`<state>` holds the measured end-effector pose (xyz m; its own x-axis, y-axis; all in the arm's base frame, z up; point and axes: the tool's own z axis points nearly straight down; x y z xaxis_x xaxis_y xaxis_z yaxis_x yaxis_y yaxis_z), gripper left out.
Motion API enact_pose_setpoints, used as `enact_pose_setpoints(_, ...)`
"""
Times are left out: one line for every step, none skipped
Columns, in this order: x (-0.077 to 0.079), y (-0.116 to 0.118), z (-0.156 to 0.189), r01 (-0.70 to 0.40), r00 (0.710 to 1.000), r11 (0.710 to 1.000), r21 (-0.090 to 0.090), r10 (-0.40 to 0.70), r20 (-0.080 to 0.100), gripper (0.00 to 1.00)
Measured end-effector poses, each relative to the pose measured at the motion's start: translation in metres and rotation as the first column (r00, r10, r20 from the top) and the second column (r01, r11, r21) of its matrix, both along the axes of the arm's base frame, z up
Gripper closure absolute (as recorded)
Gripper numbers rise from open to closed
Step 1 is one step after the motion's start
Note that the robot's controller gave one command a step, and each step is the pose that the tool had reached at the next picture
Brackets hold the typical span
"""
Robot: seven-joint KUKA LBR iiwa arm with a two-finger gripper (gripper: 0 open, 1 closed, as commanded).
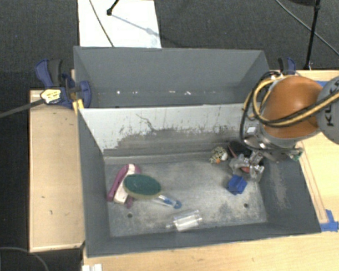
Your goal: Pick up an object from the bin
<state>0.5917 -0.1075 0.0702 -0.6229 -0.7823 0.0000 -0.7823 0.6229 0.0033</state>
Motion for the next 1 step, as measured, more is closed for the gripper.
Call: enact_pose_setpoints(0.0003, 0.0001, 0.0001, 0.002, 1.000, 1.000, 0.000, -0.002, 0.000, 0.00)
